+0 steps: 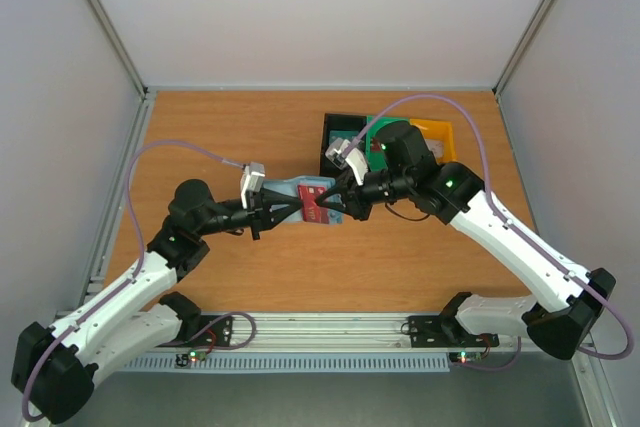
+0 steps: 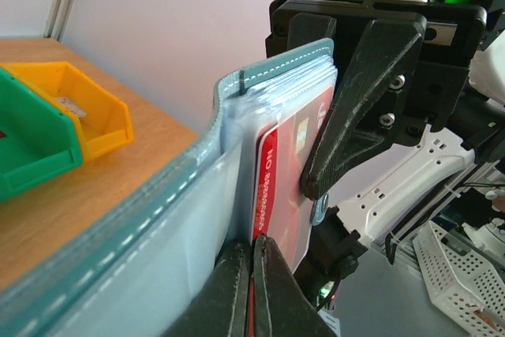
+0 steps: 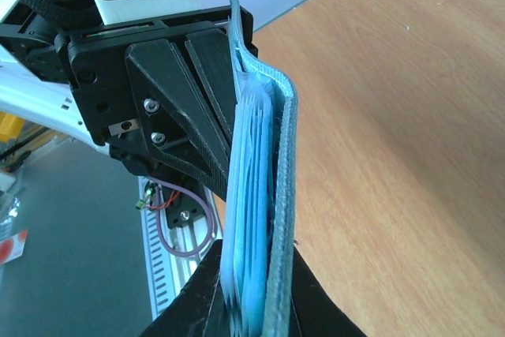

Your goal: Take the credit cards out of the card holder

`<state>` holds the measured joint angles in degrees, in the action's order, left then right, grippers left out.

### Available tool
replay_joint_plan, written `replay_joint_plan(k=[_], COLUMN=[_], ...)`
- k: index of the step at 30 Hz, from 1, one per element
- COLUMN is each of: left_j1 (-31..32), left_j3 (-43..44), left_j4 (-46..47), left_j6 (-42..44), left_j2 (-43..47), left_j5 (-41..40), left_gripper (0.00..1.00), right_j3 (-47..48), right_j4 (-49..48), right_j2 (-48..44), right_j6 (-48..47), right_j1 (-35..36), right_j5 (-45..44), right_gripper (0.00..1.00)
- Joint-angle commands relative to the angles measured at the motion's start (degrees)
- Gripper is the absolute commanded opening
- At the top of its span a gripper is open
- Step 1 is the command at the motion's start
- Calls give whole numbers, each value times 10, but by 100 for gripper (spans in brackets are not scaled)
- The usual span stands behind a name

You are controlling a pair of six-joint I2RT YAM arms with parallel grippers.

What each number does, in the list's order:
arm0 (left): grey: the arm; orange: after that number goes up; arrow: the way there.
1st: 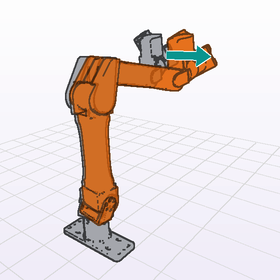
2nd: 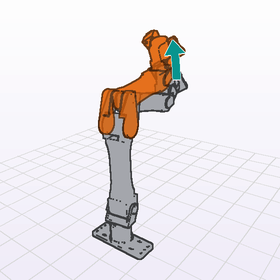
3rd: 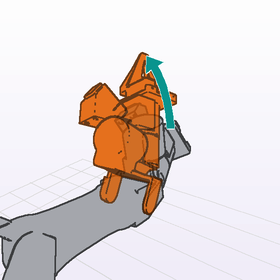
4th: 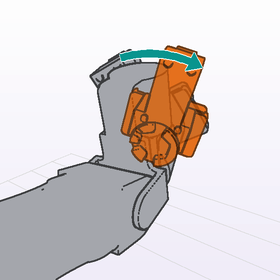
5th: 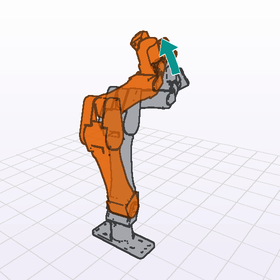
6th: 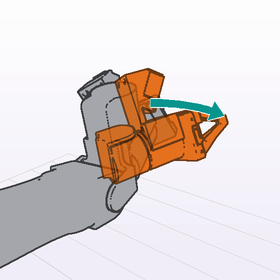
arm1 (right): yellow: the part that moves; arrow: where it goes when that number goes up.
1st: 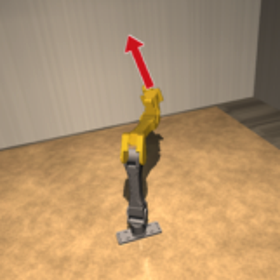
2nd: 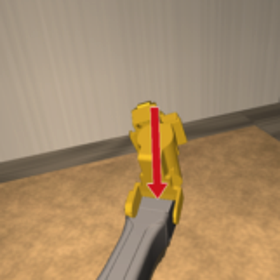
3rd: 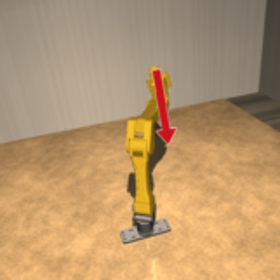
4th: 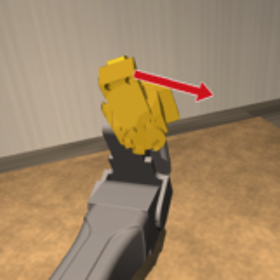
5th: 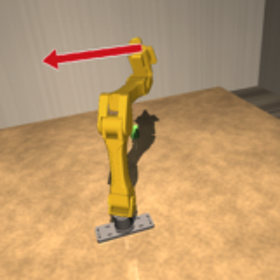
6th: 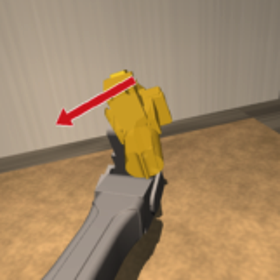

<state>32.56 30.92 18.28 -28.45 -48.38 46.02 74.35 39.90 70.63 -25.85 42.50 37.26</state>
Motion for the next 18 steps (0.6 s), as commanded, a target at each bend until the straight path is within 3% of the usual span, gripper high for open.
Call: replay_joint_plan(k=[1, 9, 18], left_j1=[39, 21, 0], left_j3=[19, -2, -14], left_j4=[107, 79, 63], left_j6=[10, -21, -42], left_j2=[-2, 15, 18], left_j5=[60, 24, 15], left_gripper=[0, 0, 0], right_j3=[-14, -79, -124], right_j4=[-100, -131, -135], right_j2=[44, -13, -49], right_j6=[-10, 16, 26], right_j1=[23, -26, -57], right_j5=[65, 118, 150], right_gripper=[3, 15, 21])
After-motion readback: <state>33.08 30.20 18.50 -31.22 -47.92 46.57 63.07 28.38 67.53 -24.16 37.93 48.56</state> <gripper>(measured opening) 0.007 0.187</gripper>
